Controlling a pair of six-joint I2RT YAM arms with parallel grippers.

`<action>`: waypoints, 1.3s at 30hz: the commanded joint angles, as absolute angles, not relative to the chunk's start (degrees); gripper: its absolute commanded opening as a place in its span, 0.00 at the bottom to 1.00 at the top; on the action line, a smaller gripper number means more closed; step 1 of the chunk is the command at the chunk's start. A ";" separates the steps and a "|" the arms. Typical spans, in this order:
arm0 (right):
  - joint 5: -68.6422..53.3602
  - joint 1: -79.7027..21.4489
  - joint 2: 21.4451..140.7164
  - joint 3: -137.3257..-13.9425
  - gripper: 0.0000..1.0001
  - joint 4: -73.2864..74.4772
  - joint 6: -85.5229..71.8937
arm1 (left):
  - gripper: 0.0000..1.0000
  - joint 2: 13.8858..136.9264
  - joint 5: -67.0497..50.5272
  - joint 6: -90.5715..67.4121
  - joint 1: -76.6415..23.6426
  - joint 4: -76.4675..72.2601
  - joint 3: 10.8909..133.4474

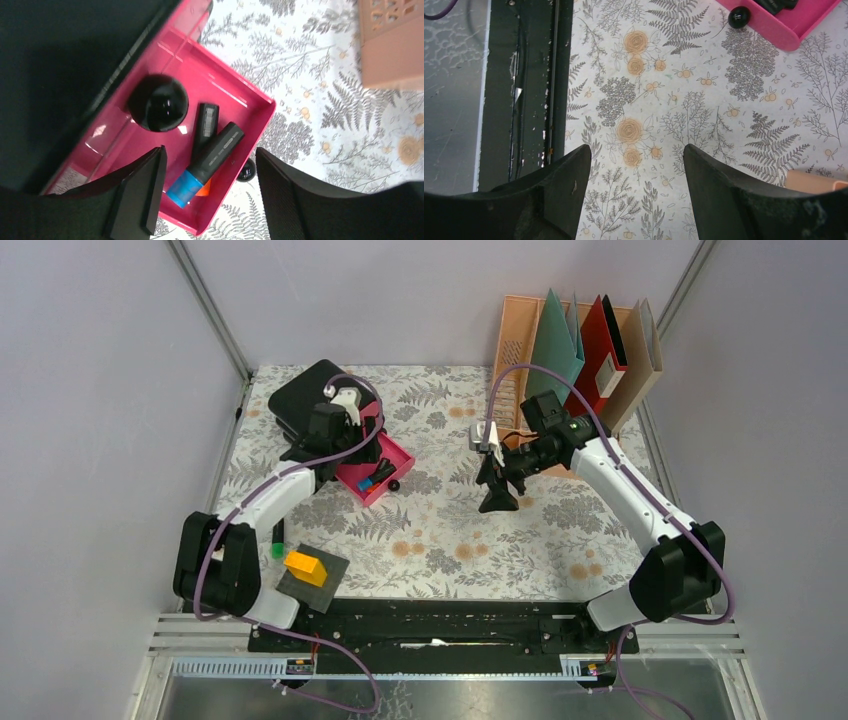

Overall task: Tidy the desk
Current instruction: Place the stationery in the drawer, then pick up the stationery from the center of the board.

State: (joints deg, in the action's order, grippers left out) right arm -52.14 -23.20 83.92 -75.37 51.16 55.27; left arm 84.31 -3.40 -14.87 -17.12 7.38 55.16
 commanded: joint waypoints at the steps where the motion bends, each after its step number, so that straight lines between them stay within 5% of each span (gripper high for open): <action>1: -52.24 -22.85 84.49 -80.27 0.75 60.65 62.08 | 0.74 78.91 -0.70 -12.31 -17.49 8.42 58.63; 6: -52.11 -22.80 85.22 -79.45 0.75 60.96 64.18 | 0.98 69.58 4.24 -11.59 -17.36 12.24 54.61; 26: -59.23 -26.90 96.20 -83.56 0.77 66.52 73.34 | 0.99 58.82 11.17 -23.35 -14.24 28.97 58.97; 39: -37.79 -40.96 104.62 -98.65 0.82 68.93 69.93 | 0.99 56.55 11.83 -24.09 -14.15 29.60 61.83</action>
